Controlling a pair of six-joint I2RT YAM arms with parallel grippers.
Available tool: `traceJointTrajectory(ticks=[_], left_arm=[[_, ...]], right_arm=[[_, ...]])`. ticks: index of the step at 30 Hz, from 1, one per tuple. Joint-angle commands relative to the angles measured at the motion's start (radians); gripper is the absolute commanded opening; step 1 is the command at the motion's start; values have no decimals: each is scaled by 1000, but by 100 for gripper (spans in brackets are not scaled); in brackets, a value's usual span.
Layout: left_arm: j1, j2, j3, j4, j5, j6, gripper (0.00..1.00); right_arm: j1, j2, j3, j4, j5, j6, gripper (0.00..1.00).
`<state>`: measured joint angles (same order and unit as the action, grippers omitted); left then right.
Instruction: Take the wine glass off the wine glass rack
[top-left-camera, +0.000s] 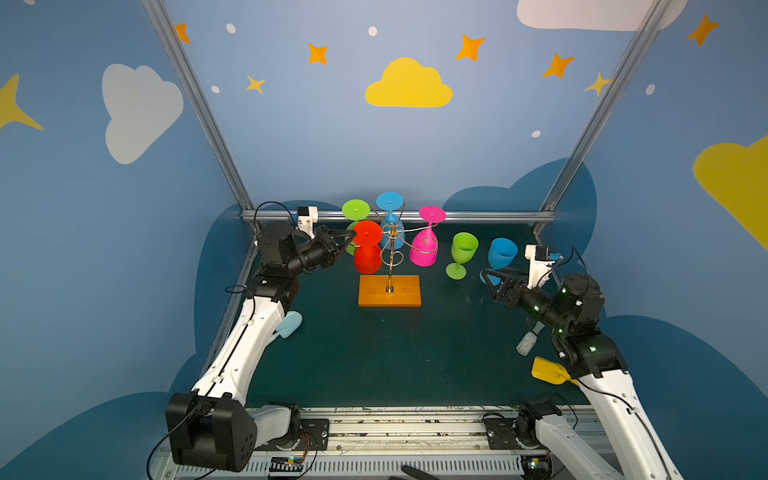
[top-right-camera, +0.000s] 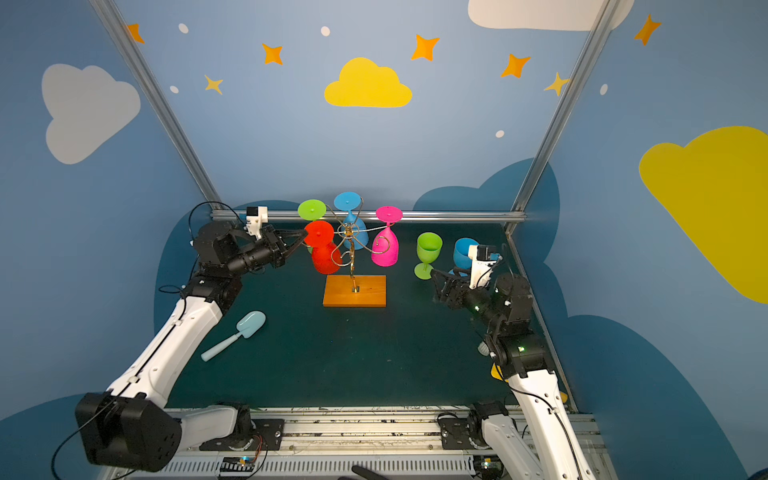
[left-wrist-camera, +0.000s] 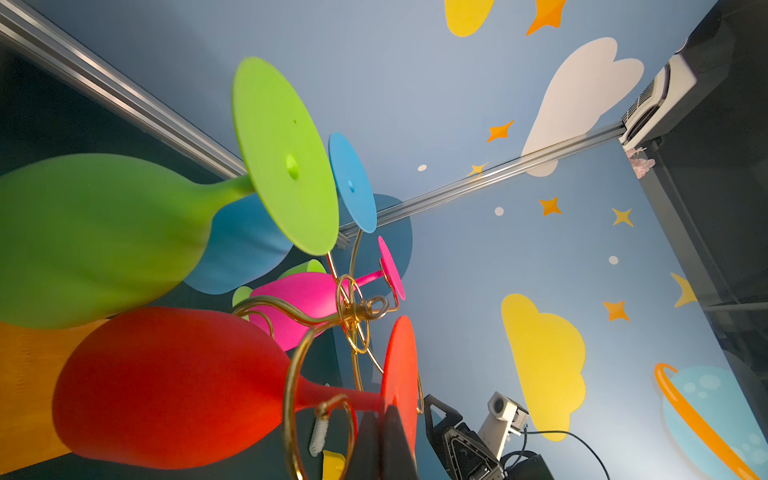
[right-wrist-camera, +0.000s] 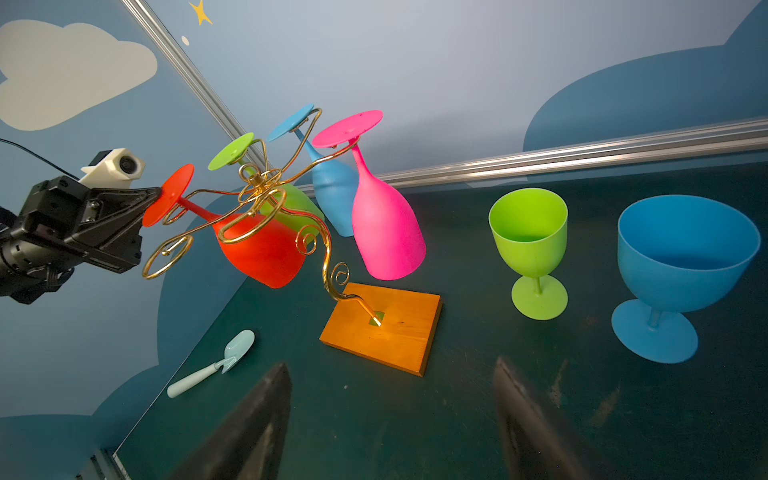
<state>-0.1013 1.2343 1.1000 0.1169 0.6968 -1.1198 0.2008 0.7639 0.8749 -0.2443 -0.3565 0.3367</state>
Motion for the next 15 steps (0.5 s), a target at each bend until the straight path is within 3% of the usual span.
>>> traceJointTrajectory(ticks=[1,15], left_arm=[[1,-50,-22,-1,23,12,3],[45,-146,-61,-70,42,41,3]], right_arm=[[2,-11,2,5,1,-1,76],[2,-18,10,-11,3,-10,76]])
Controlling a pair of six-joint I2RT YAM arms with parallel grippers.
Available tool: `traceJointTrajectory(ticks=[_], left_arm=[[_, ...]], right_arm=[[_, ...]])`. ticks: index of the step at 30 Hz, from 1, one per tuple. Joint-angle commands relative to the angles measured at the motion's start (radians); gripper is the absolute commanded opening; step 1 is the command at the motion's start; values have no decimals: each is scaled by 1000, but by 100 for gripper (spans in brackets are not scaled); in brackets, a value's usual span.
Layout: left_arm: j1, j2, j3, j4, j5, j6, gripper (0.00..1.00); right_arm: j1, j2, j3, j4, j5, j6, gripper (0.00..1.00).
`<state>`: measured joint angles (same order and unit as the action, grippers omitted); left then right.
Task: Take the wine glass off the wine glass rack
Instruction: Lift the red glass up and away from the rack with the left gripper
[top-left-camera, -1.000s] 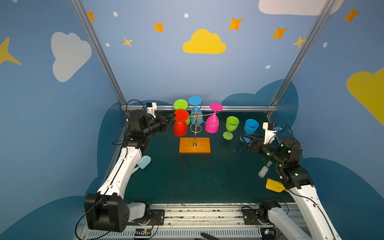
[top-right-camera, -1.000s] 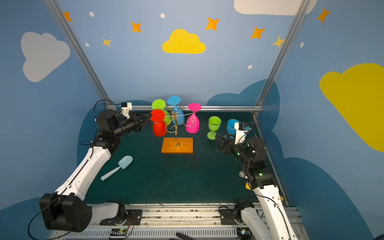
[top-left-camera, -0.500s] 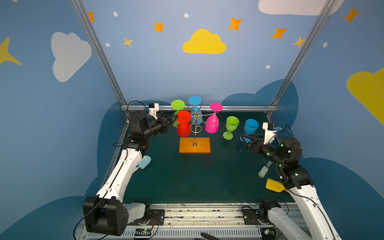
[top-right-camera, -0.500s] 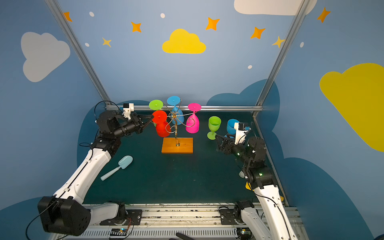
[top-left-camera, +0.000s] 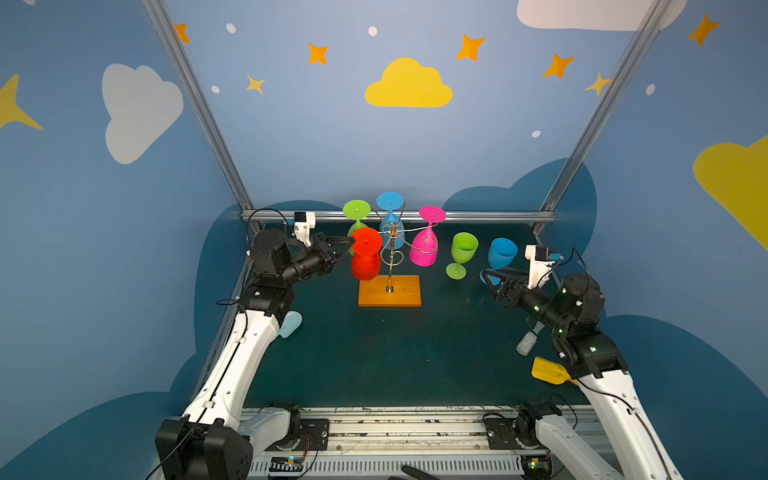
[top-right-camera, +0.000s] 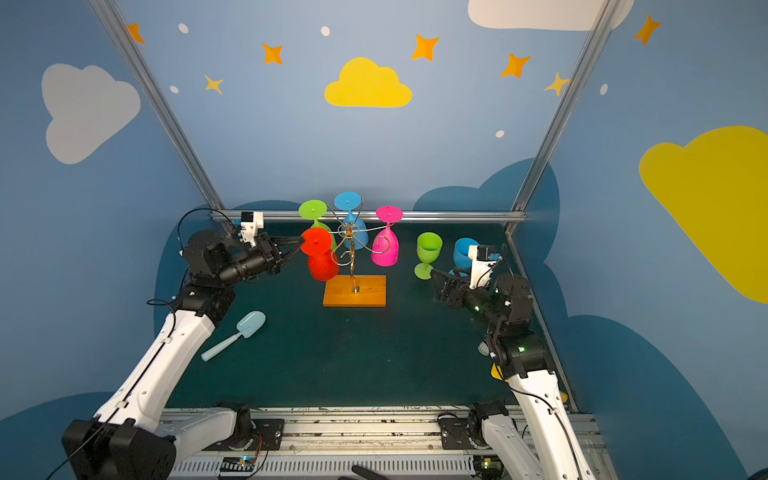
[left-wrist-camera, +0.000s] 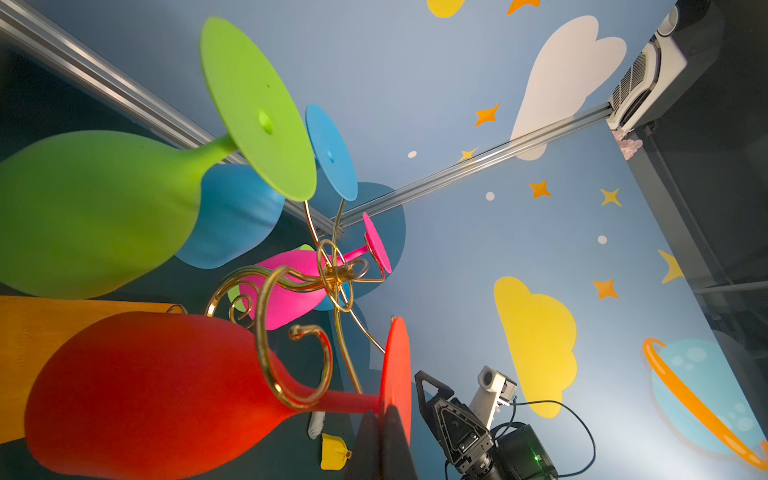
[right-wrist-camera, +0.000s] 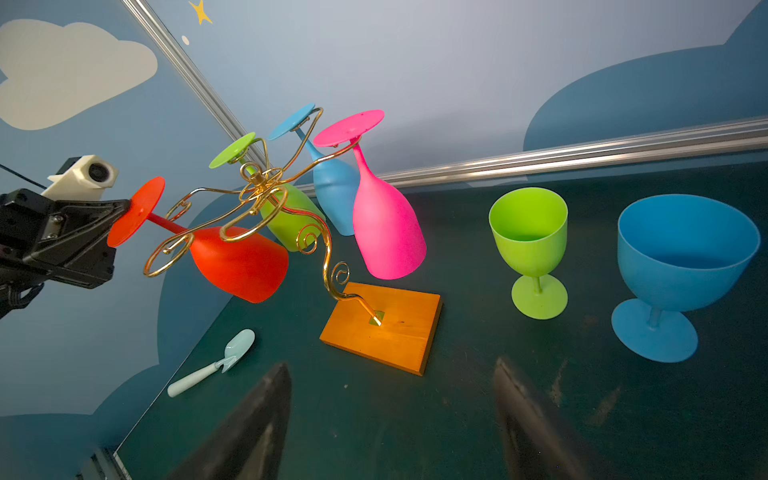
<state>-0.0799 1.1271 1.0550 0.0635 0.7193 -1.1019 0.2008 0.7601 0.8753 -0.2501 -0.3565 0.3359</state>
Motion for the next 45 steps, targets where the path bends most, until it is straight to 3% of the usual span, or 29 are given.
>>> traceJointTrajectory(ticks=[1,12,16,25,33,39,42,45], left_arm=[[40,-53,-24,-22,22,21,3],[158,-193,-83,-109,60,30,3],[277,-222,-83,-100,110,4,3],[393,-198,56,-58,186,-37,3],[415,-173,231,-48,223,-72,3],[413,-169,271,72,243,-198,3],[392,-160,277,119,245,-244,3],[357,-147,264,180,260,-297,3]], right_arm=[[2,-15,11,-5,4,-12,76],[1,-12,22,-8,4,-18,76],[2,-1,32,-9,2,-21,76],[2,29,92,2,-20,-44,76],[5,79,158,48,-78,-74,76],[10,134,195,121,-173,-80,76],[43,159,225,126,-241,-143,76],[101,171,234,138,-232,-213,76]])
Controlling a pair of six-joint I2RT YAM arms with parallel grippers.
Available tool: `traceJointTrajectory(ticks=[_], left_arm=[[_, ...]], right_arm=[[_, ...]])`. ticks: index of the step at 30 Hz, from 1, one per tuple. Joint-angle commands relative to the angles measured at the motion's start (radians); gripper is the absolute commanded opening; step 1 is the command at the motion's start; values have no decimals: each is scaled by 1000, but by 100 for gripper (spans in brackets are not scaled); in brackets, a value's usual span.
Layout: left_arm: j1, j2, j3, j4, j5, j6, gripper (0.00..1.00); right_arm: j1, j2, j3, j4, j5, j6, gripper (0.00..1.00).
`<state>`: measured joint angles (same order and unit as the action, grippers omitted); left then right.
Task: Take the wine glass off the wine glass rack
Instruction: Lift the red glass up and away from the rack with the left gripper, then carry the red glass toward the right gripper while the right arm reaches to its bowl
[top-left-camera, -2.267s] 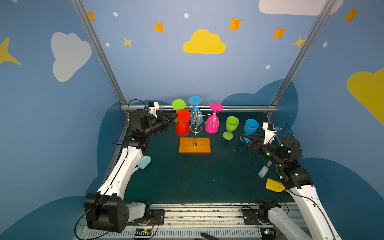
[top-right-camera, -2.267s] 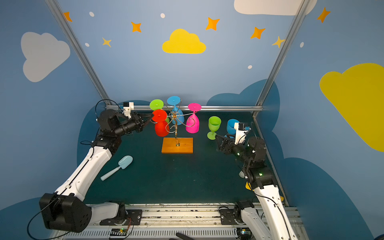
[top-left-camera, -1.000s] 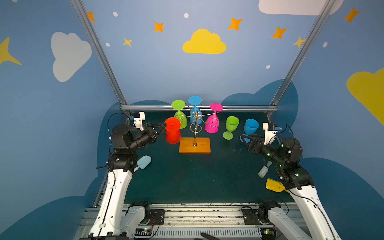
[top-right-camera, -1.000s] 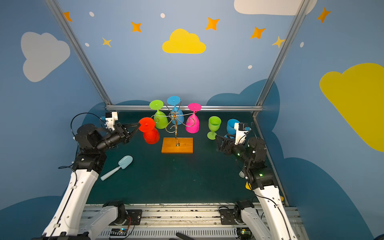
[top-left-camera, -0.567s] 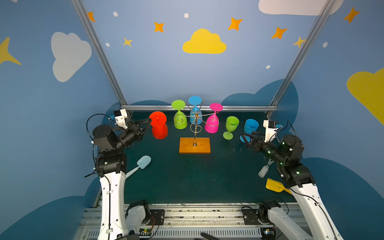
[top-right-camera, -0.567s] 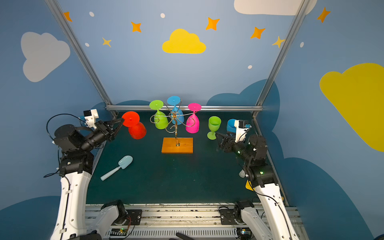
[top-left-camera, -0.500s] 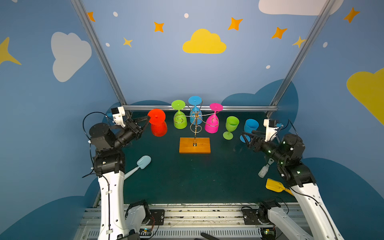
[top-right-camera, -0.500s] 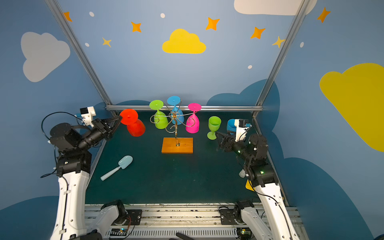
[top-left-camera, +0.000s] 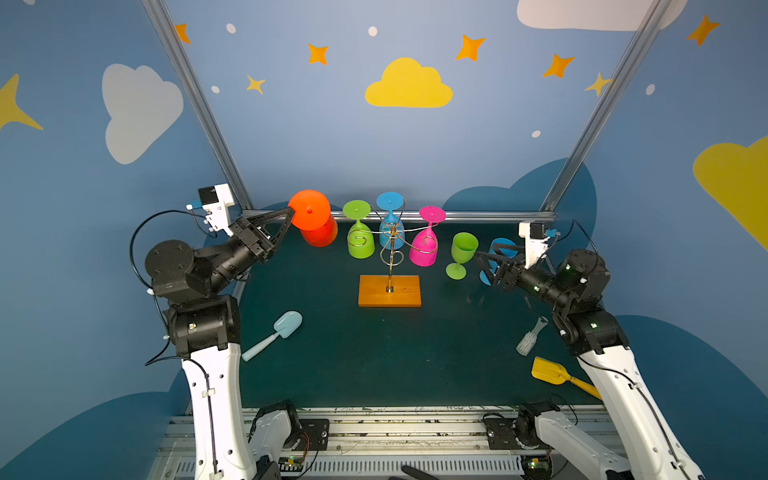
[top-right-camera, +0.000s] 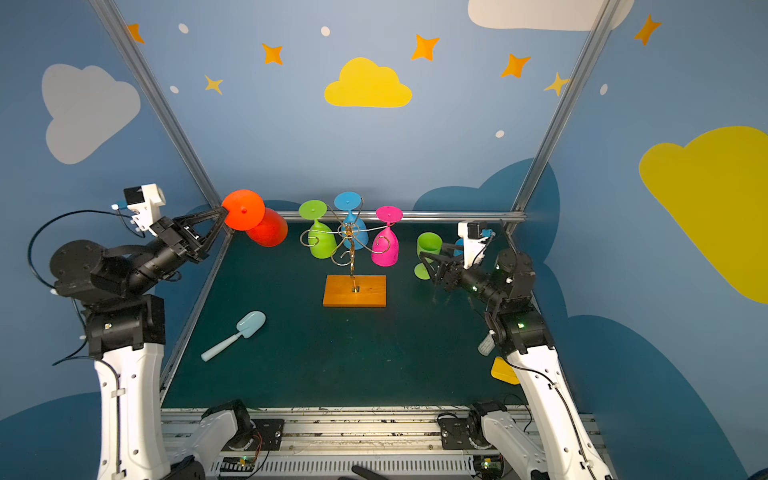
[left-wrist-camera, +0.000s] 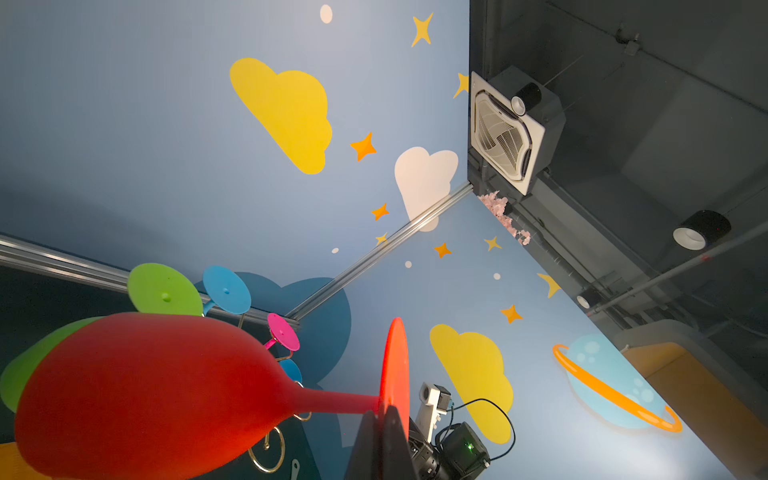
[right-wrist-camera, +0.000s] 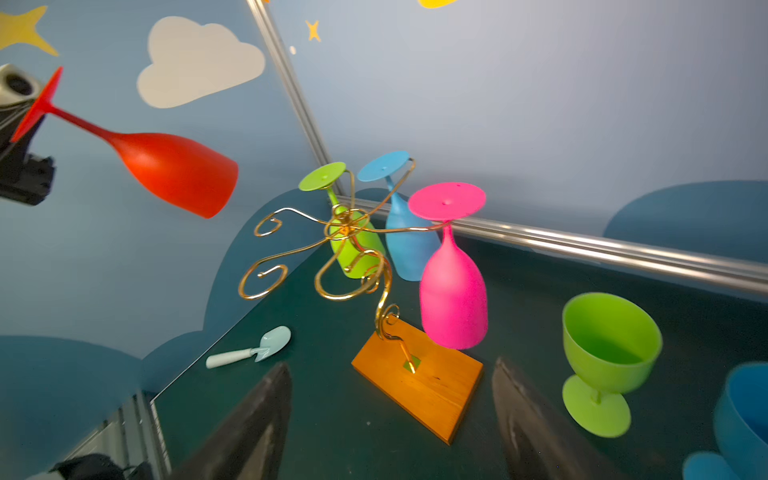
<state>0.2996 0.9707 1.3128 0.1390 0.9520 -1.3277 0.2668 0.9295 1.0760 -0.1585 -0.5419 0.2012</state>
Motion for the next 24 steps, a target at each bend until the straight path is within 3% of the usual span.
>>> traceJointTrajectory(ticks=[1,13,24], left_arm=[[-37,18,4,130,35,-92,3],[-225,82,54,159,18,-94,3],[-402,187,83,204,20,-91,3]], right_arm=[[53,2,35,57,-44,-94,76],[243,86,118,193,-64,-213,76],[397,209,182,277,26,-315,78]])
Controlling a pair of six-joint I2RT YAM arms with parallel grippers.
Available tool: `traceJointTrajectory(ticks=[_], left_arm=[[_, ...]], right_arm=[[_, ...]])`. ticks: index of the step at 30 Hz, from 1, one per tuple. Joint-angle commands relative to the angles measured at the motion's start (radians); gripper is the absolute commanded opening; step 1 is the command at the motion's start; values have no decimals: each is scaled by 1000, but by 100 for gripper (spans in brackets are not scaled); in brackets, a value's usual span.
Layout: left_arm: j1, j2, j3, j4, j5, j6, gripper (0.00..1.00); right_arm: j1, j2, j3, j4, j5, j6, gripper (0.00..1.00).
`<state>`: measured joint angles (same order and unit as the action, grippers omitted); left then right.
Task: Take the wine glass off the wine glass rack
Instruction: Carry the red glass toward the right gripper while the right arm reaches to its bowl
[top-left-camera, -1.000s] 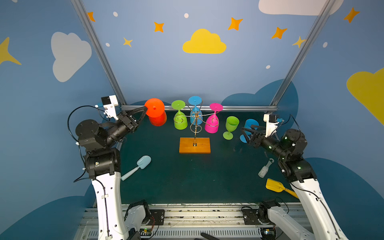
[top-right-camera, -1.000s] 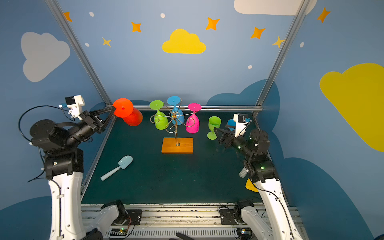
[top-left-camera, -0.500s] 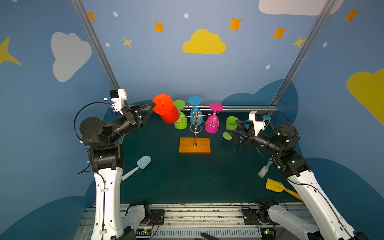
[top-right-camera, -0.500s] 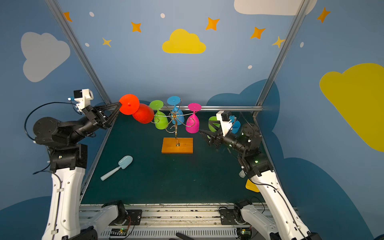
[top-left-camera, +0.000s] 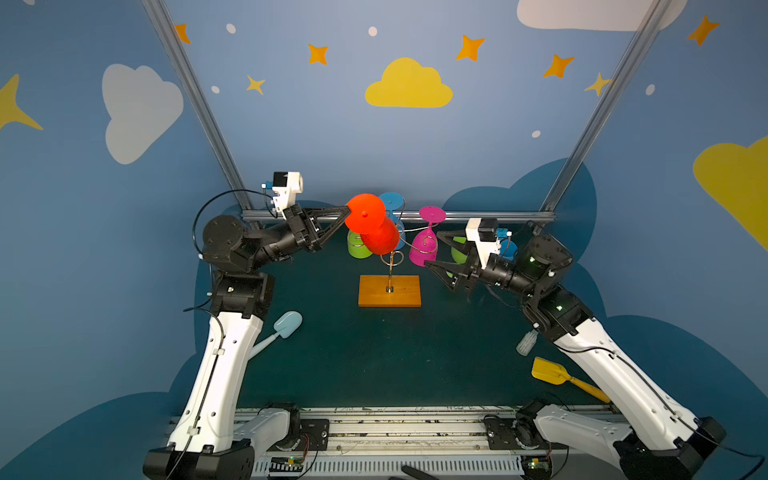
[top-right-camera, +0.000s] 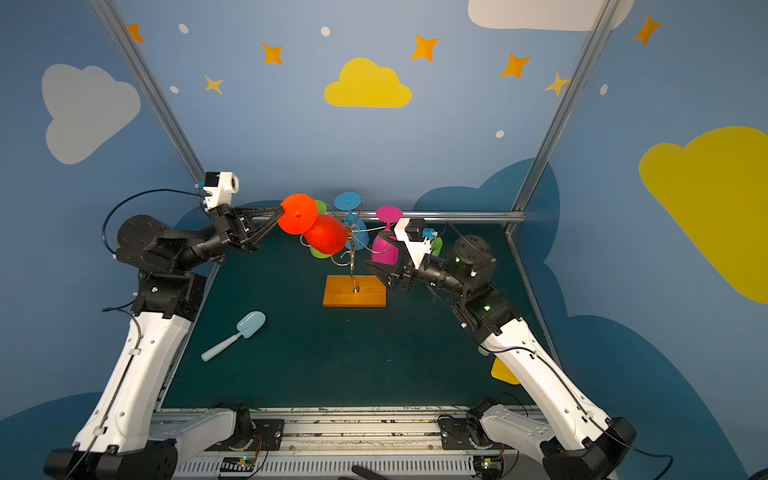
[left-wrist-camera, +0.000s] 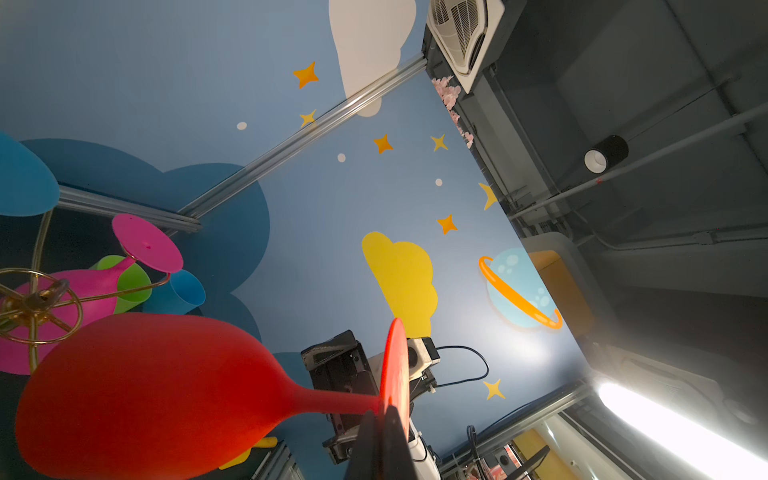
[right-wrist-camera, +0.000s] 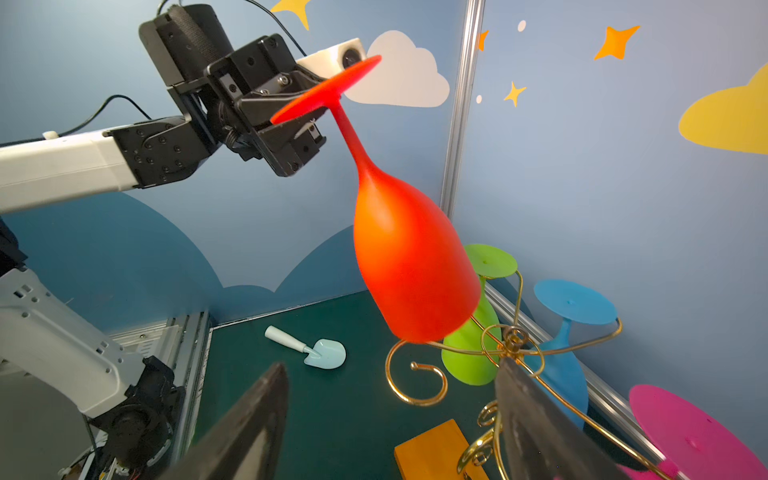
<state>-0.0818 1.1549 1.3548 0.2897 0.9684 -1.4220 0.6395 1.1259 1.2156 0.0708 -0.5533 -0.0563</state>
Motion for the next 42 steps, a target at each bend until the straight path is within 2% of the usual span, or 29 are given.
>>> traceJointTrajectory(ticks=[1,8,22,30,36,42], left_arm=[[-30,9,43,52,7,8,3],[-74,32,41,60,16,6,3],[-96,49,36,125,36,-40,3],[-99,63,36,175,27,-73,3],[-102,70,42,204,27,-99,3],[-104,67,49,199,29,-98,3]], right_arm=[[36,24,53,50,49,-72,79],[74,125,136,41,75,-113,81],[113,305,239,46,136,-112,82],[133,305,232,28,165,-120,80],[137,286,194,66,192,-133,93],[137,290,194,72,197,-123,93]])
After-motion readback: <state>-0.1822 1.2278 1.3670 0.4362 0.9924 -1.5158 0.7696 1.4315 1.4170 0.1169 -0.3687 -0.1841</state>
